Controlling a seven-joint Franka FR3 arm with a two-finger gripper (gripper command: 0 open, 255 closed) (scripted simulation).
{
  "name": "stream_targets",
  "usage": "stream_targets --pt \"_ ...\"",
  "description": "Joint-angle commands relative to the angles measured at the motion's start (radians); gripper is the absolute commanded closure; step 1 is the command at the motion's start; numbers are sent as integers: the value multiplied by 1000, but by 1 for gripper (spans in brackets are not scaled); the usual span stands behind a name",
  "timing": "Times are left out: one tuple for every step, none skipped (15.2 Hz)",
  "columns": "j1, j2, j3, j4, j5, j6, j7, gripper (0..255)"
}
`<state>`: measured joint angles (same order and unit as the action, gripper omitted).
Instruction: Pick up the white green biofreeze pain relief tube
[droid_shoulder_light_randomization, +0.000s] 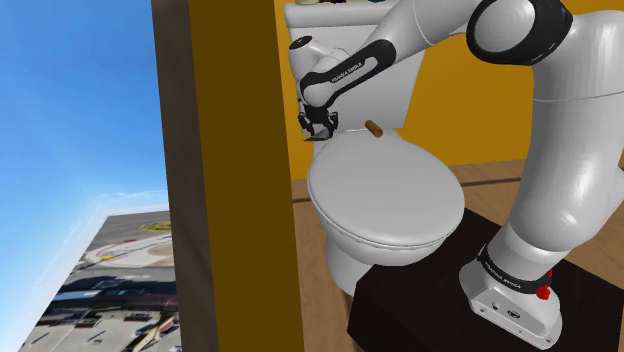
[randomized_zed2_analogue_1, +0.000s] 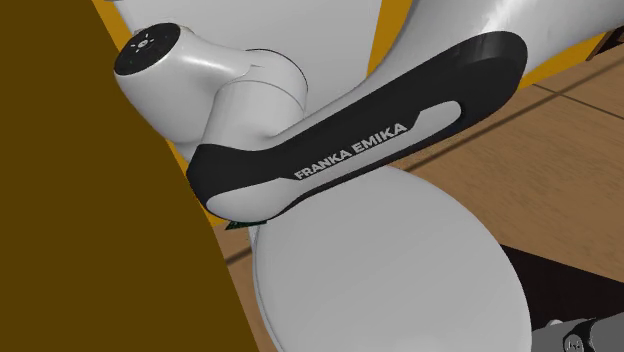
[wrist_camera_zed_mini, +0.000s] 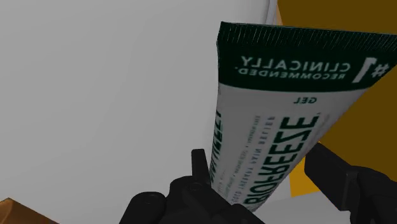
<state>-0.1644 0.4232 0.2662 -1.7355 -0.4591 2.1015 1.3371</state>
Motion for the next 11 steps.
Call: stream_targets --pt "-1 -10 3 13 8 -22 -10 255" --pt "-1 -16 4 18 11 -32 -15 255" --pt "-2 -22 6 23 15 -42 -19 255" --pt "-2 -27 7 29 19 -52 -24 255" --pt "-3 -33 8 35 22 -62 -28 255" --pt "-3 -38 10 41 25 -72 -33 255" --pt "-3 -43 11 47 29 -83 -37 255" --pt "-3 -48 12 54 32 -93 -41 255" --pt "-4 -52 13 60 35 -104 -46 255" --pt "-4 -53 13 61 36 -105 -46 255" --pt "-4 -53 13 61 35 -105 -46 255"
